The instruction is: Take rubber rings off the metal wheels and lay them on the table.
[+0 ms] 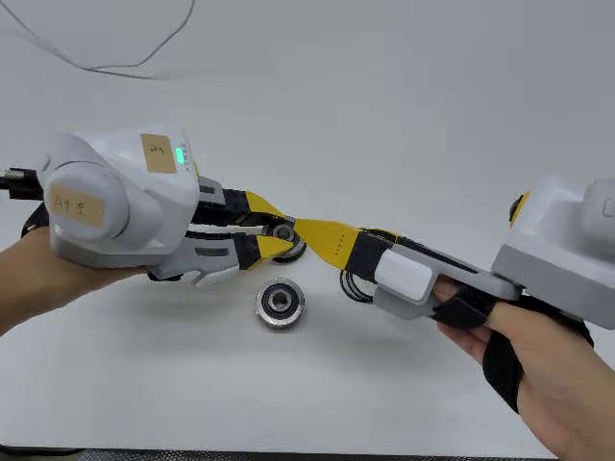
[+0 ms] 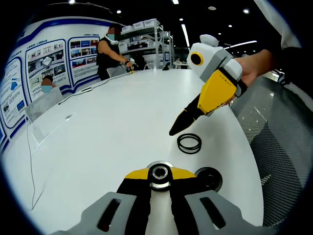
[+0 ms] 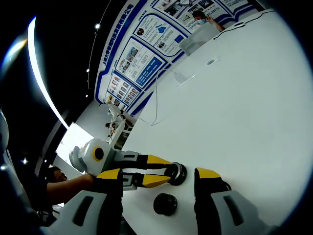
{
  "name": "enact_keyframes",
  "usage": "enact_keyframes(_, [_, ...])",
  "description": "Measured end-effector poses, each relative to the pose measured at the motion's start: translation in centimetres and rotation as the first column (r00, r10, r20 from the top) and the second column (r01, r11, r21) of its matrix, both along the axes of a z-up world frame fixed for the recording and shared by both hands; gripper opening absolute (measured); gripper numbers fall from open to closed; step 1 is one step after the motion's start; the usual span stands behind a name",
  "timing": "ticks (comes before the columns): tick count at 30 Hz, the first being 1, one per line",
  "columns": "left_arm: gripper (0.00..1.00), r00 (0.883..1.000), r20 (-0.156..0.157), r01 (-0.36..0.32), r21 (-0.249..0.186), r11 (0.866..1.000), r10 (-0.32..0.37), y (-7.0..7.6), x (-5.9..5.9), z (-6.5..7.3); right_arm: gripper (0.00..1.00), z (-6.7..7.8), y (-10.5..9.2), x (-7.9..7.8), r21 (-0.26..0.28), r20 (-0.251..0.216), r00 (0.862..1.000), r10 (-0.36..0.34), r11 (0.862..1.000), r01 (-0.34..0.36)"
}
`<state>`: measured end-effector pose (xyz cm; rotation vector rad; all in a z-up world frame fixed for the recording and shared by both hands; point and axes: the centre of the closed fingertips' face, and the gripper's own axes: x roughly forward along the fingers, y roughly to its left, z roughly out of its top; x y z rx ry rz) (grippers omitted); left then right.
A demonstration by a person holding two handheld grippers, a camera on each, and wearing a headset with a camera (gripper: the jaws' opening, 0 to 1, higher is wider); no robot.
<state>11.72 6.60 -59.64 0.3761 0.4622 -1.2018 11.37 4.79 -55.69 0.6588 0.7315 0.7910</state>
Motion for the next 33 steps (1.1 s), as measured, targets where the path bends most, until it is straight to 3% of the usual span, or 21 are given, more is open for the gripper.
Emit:
enact_keyframes(12, [0.14,0.999,0.018,0.028,0.026,0.999,-0.028,0.0,-0.1,0.0,0.6,0.0,0.1,0.1,0.009,0.0,1.0,0.001,1.0,-0.001])
enact_keyframes(20, [0.14,0.999,0.029,0.042,0.038,0.998,-0.043,0.1,-0.1,-0.1,0.63,-0.3,1.8,0.1,0.029,-0.02,0.999,0.03,0.999,-0.029])
enact_keyframes(23, [0.13,0.999,0.025,0.044,0.034,0.998,-0.045,0.2,-0.1,-0.1,0.65,-0.8,2.3,0.1,0.029,-0.085,0.996,0.02,0.999,-0.017])
enact_keyframes(28, [0.13,0.998,0.027,0.048,0.039,0.998,-0.049,0.2,-0.1,-0.2,0.68,-1.1,3.1,0.4,0.018,-0.099,0.995,0.017,1.0,-0.015])
enact_keyframes(30, [0.13,0.998,0.027,0.048,0.039,0.998,-0.049,0.2,-0.1,-0.2,0.68,-1.7,3.2,0.3,0.005,-0.139,0.99,0.016,1.0,-0.016])
enact_keyframes(33, [0.13,0.998,0.028,0.05,0.037,0.998,-0.051,0.3,-0.1,-0.2,0.69,-1.8,3.5,0.3,0.021,-0.157,0.988,0.011,1.0,-0.008])
